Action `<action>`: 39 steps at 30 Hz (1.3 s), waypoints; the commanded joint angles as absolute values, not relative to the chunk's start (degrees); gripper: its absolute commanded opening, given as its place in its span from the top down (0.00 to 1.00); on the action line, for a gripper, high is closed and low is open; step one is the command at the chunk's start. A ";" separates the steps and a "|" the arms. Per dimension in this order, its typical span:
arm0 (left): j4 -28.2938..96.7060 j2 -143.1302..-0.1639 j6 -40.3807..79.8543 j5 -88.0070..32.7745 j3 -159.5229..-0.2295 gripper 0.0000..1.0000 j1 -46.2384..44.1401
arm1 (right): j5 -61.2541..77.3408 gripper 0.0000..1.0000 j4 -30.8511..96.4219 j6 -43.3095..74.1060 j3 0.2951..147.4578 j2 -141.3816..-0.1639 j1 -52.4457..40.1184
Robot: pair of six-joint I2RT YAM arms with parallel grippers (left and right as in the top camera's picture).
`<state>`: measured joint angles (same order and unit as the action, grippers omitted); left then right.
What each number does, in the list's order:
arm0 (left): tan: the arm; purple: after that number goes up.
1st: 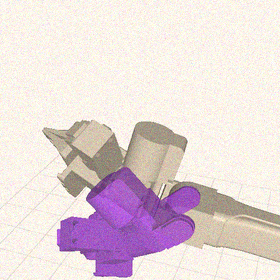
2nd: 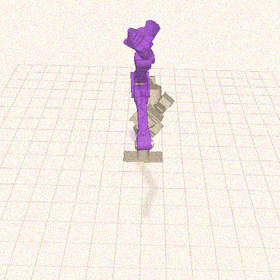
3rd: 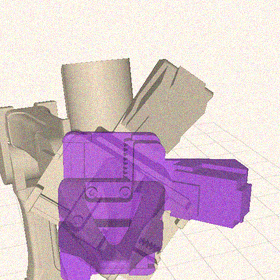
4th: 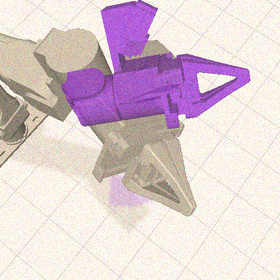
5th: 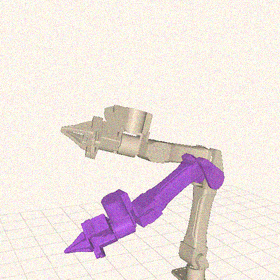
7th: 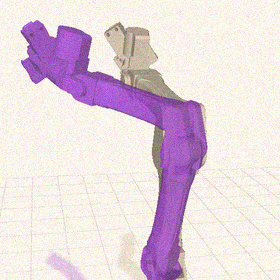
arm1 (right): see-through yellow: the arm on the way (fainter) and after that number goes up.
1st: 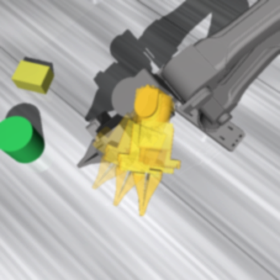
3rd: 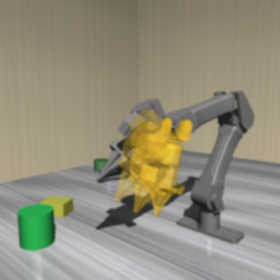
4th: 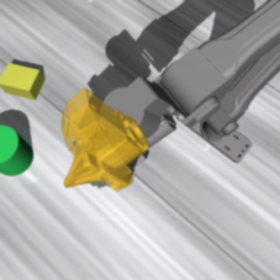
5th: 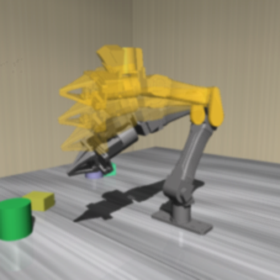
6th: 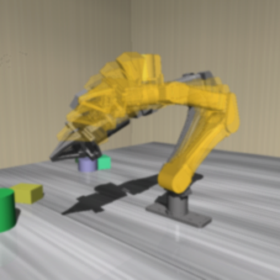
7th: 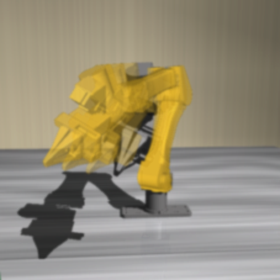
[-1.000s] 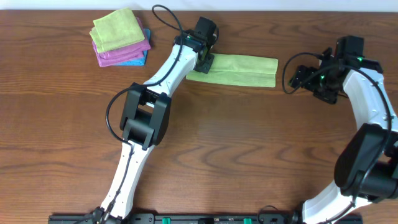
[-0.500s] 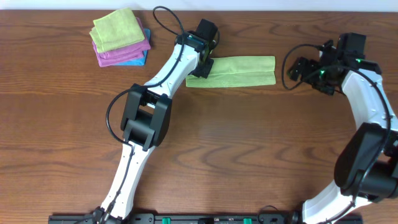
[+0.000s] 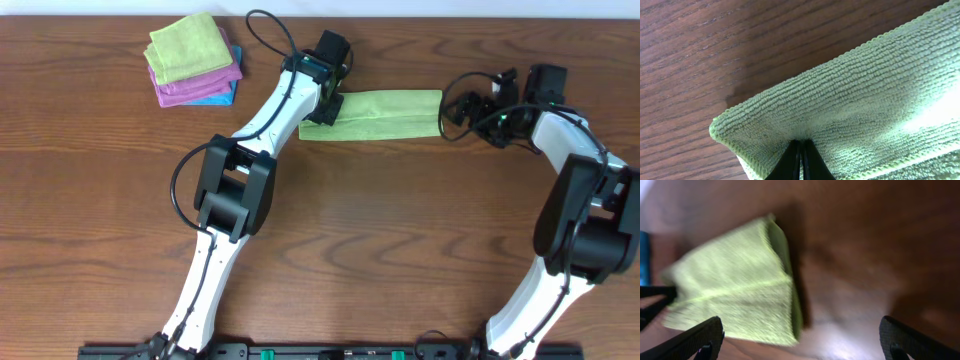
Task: Fold the cloth
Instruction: 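Grasp the strip's right end and fold it left toward the left gripper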
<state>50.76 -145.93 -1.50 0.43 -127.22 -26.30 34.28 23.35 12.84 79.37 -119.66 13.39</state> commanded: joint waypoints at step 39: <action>52.25 -147.63 -1.13 -3.25 -125.73 0.94 -26.92 | 35.46 0.62 18.46 23.35 79.44 -133.56 7.62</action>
